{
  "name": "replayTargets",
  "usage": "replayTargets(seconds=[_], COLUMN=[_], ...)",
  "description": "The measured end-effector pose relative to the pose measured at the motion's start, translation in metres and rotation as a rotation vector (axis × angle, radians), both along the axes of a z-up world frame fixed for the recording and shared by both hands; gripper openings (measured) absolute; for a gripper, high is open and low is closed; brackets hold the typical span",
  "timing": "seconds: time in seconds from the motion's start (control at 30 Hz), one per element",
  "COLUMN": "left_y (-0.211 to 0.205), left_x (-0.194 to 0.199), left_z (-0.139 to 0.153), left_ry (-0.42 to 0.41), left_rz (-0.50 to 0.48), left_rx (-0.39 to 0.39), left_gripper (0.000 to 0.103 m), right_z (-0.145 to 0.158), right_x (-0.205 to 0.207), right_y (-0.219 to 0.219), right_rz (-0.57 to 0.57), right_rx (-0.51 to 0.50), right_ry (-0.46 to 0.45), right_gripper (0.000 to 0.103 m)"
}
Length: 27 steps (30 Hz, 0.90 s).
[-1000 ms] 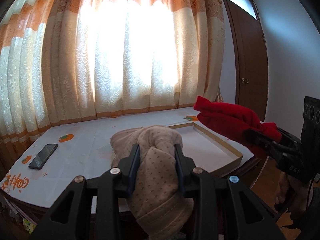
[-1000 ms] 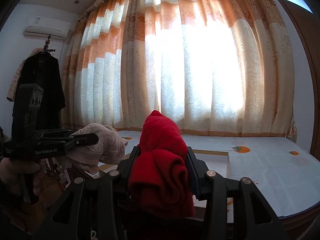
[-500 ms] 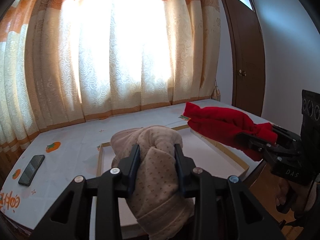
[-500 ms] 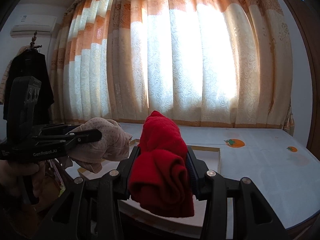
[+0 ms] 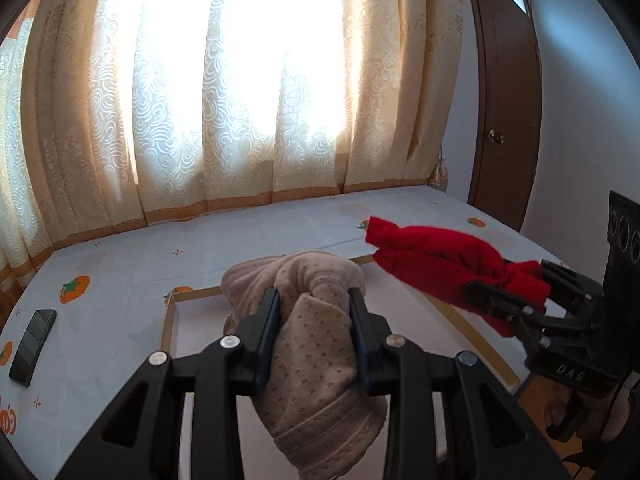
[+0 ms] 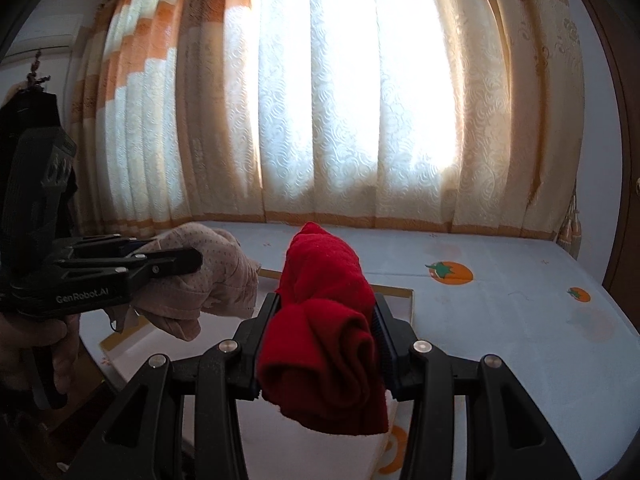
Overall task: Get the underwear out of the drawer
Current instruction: 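Lower pink dotted garment into tray with left tool while right tool lowers red garment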
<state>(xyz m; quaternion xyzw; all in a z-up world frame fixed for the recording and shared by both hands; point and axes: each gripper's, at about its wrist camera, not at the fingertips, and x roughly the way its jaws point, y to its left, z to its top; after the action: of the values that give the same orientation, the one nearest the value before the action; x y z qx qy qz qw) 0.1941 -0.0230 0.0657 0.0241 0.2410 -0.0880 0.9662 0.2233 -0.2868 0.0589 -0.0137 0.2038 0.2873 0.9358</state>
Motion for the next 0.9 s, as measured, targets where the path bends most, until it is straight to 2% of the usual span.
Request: replayTargets(seconds=[0.53,0.9], left_y=[-0.005,-0.014], left_x=[0.08,0.108], left_z=[-0.016,-0.031], left_ry=[0.14,0.184], left_rz=[0.031,0.04], left_rx=[-0.044,-0.025], left_gripper=[0.032,0.032], right_z=[-0.017,-0.022], right_x=[0.056,0.081], right_y=[0.018,0.029], right_rz=[-0.037,-0.076], right_rx=[-0.097,-0.204], right_ry=[0.135,0.22], right_gripper=[0.047,0.047])
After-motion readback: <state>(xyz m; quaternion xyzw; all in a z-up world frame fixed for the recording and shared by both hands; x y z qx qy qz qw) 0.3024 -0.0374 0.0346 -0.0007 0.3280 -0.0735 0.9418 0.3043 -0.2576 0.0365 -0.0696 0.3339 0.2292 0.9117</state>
